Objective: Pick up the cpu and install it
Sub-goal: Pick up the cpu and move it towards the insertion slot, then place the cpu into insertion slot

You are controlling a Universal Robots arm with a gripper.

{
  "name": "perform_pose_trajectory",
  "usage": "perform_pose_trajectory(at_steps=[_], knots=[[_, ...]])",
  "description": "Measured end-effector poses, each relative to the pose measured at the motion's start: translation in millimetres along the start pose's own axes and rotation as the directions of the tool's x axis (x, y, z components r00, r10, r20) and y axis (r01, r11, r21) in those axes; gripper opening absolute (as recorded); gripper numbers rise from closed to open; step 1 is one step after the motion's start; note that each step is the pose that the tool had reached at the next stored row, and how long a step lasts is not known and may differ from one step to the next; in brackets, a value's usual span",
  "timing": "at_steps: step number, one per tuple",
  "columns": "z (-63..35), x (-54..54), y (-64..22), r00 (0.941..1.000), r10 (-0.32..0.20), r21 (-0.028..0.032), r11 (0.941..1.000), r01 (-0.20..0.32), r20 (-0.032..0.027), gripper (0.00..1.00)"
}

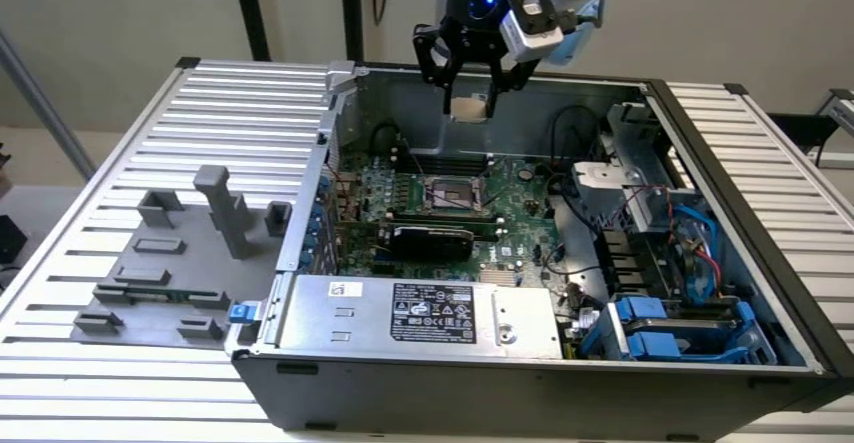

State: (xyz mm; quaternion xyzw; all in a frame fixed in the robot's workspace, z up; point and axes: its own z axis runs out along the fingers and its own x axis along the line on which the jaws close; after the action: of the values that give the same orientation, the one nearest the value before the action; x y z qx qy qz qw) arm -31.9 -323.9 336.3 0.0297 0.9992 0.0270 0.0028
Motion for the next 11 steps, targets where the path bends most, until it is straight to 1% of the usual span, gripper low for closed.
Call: perform_pose_trajectory(at_steps=[11], knots=[[0.0, 0.0, 0.0, 1.0, 0.0, 0.0, 1.0, 0.0, -0.0001, 0.55]])
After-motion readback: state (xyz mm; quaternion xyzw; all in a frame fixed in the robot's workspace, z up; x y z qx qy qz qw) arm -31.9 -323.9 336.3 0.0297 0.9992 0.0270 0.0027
